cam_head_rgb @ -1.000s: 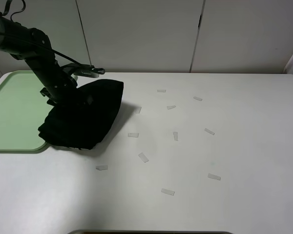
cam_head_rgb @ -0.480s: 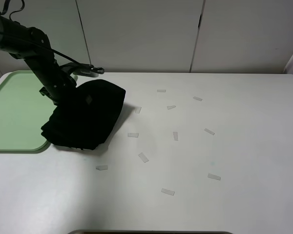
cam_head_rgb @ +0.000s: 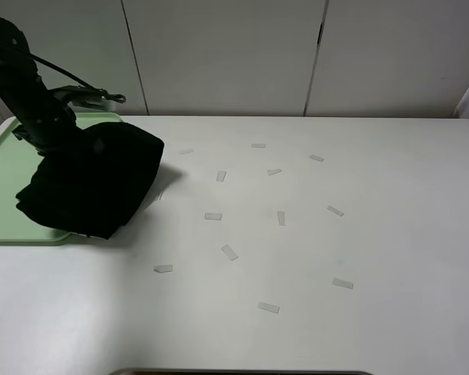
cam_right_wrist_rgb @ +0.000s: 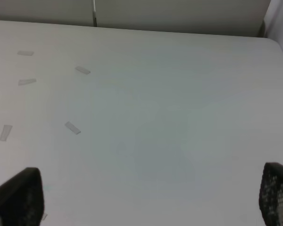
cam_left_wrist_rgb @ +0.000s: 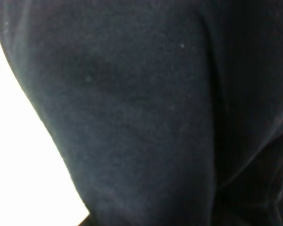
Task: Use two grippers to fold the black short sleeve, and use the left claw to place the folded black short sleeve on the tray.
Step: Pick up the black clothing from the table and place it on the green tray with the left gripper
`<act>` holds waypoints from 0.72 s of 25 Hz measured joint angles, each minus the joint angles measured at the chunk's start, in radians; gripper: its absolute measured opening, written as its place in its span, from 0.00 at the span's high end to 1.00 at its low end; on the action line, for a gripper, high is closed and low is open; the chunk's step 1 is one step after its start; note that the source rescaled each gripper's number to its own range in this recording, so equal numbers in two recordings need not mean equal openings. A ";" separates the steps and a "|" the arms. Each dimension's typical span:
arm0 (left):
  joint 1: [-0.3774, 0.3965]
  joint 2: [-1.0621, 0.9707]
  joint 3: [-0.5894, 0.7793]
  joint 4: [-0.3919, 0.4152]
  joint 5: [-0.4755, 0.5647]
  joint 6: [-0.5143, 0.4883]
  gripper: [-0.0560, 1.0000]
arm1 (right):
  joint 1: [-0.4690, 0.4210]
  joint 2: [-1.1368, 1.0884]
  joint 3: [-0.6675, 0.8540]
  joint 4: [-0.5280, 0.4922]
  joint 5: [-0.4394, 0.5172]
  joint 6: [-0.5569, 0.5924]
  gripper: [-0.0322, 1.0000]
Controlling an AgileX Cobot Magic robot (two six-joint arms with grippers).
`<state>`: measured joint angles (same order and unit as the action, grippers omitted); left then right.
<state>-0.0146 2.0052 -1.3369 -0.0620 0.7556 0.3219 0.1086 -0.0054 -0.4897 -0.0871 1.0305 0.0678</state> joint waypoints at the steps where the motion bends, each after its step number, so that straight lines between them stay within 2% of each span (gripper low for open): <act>1: 0.010 -0.001 -0.002 0.012 0.005 0.000 0.79 | 0.000 0.000 0.000 0.000 0.000 0.000 0.00; 10: 0.135 -0.004 -0.007 0.071 0.000 0.000 0.79 | 0.000 0.000 0.000 0.000 0.000 0.000 0.00; 18: 0.240 -0.004 -0.007 0.105 -0.089 0.028 0.79 | 0.000 0.000 0.000 0.000 0.000 0.000 0.00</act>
<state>0.2256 2.0016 -1.3437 0.0426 0.6669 0.3500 0.1086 -0.0054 -0.4897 -0.0871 1.0305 0.0678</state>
